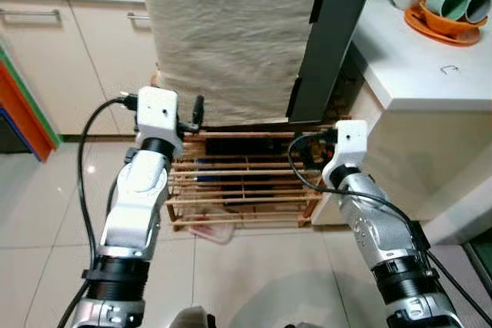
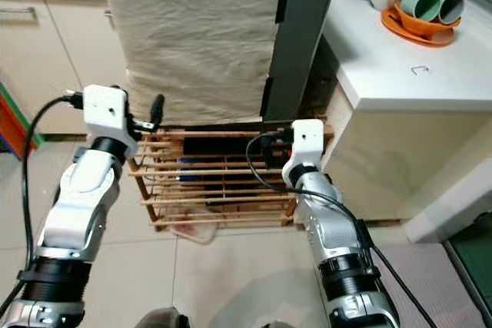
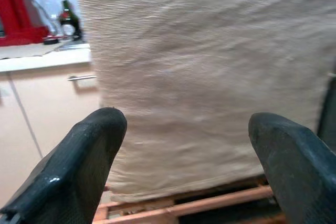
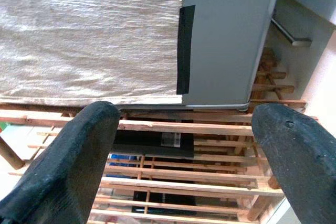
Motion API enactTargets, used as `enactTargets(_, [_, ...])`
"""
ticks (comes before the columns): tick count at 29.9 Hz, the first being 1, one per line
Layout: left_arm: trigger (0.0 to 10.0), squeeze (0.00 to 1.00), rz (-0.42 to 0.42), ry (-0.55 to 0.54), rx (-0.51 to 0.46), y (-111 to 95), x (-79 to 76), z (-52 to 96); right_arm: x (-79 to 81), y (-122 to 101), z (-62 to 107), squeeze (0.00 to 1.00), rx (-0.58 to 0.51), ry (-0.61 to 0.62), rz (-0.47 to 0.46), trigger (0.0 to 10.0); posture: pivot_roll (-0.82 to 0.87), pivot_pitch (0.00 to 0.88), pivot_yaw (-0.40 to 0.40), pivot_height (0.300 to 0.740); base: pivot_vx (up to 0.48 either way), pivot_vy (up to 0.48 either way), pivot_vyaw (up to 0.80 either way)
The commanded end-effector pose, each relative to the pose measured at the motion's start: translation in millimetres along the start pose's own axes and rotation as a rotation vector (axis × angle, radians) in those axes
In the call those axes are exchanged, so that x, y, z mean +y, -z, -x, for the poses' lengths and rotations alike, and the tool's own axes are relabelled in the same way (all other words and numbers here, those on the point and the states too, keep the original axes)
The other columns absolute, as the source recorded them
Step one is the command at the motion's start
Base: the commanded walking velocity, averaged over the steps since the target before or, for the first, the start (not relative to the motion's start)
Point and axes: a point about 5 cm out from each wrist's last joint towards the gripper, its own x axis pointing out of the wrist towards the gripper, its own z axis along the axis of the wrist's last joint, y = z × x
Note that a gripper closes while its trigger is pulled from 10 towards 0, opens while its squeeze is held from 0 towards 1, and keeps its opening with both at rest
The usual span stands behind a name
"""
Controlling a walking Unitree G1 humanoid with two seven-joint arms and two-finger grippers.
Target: Restocking fridge
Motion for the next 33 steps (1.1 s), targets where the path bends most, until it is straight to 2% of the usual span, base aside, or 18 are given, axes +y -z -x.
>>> enactTargets(1, [10.0,0.00,0.003,0.014,0.024,4.1,-2.5,0.6,-2.6,-9.7,-0.6,0.06,-0.048,0.010,0.016,10.0,0.18,0.041,-0.045,0.740,0.000,0.480,0.00])
enactTargets(2, [10.0,0.00,-0.007,0.014,0.029,5.6,-2.9,0.8,-2.7,-11.7,-0.4,0.10,-0.062,0.012,0.021,10.0,0.18,0.041,-0.045,0.740,0.000,0.480,0.51])
enactTargets(6, [10.0,0.00,-0.013,0.010,0.038,7.9,-2.9,1.2,-2.6,-12.1,-0.9,0.13,-0.065,0.019,0.015,10.0,0.17,0.038,-0.046,0.740,0.000,0.480,0.50])
enactTargets(13, [10.0,0.00,-0.015,0.009,0.048,9.9,-1.4,0.7,-5.6,-11.2,-2.8,0.09,-0.066,0.048,0.022,10.0,0.18,0.027,-0.046,0.740,0.000,0.480,0.14])
enactTargets(19, [10.0,0.00,-0.033,0.027,0.051,12.6,-3.6,1.2,2.6,-13.7,-3.2,0.10,-0.086,0.018,0.049,10.0,0.18,0.018,-0.043,0.740,0.000,0.418,0.00])
enactTargets(22, [10.0,0.00,-0.053,0.073,0.042,10.7,-10.6,0.5,13.7,-11.0,-2.4,0.09,-0.084,-0.014,0.067,10.0,0.18,0.015,-0.042,0.740,0.000,0.000,-0.39])
enactTargets(29, [10.0,0.00,-0.096,0.127,0.023,10.6,-17.8,1.2,28.9,-13.4,1.0,0.09,-0.121,-0.072,0.084,10.0,0.17,0.021,-0.038,0.740,0.000,-0.441,-0.65])
enactTargets(33, [10.0,0.00,-0.075,0.189,0.027,11.2,-24.0,2.9,42.7,-18.2,2.9,0.10,-0.156,-0.127,0.098,10.0,0.17,0.027,-0.032,0.740,0.000,-0.444,-0.68])
